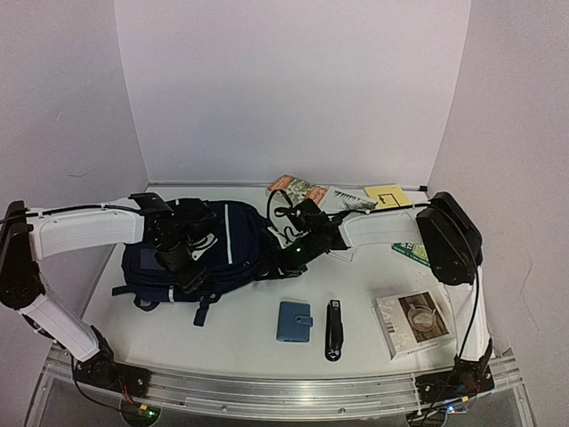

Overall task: Pack the student bag
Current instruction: Unzip the student bag at the center of the board.

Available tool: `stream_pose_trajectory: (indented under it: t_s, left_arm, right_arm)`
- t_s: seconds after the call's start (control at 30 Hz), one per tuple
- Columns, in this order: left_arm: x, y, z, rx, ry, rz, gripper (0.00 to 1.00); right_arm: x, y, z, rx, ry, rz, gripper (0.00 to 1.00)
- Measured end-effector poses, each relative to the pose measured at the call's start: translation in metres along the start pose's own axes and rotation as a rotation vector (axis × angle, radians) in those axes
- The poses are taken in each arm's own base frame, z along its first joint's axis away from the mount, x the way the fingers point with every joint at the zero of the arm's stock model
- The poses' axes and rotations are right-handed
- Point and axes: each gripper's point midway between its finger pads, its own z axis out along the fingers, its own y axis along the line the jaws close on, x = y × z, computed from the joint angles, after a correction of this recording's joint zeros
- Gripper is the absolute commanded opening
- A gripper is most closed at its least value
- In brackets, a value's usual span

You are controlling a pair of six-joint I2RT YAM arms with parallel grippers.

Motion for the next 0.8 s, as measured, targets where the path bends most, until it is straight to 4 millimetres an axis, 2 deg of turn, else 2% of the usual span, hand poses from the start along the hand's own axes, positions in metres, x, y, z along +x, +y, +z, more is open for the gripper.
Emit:
stream_pose_trajectory:
  t_s: [0.1, 0.33, 0.53, 0.7, 0.8]
  left_arm:
    - [0.008, -0.001, 0.011, -0.010, 0.040, 0.092, 0.65]
    - [0.051, -0.001, 0.039, -0.022, 0.150, 0.250, 0.67]
    - [0.061, 0.011, 0.053, -0.109, 0.121, 0.332, 0.68]
    - [0.052, 0.020, 0.057, -0.177, 0.080, 0.372, 0.56]
    - [0.047, 0.024, 0.061, -0.214, 0.073, 0.382, 0.38]
  right_arm:
    - [0.000, 0.000, 0.000, -0.002, 0.001, 0.005, 0.58]
    - [0.000, 0.001, 0.000, -0.004, 0.002, 0.010, 0.58]
    - [0.001, 0.001, 0.000, -0.009, 0.004, 0.020, 0.58]
    - [0.001, 0.004, 0.000, -0.025, 0.008, 0.038, 0.58]
    - [0.002, 0.006, 0.000, -0.037, 0.012, 0.052, 0.58]
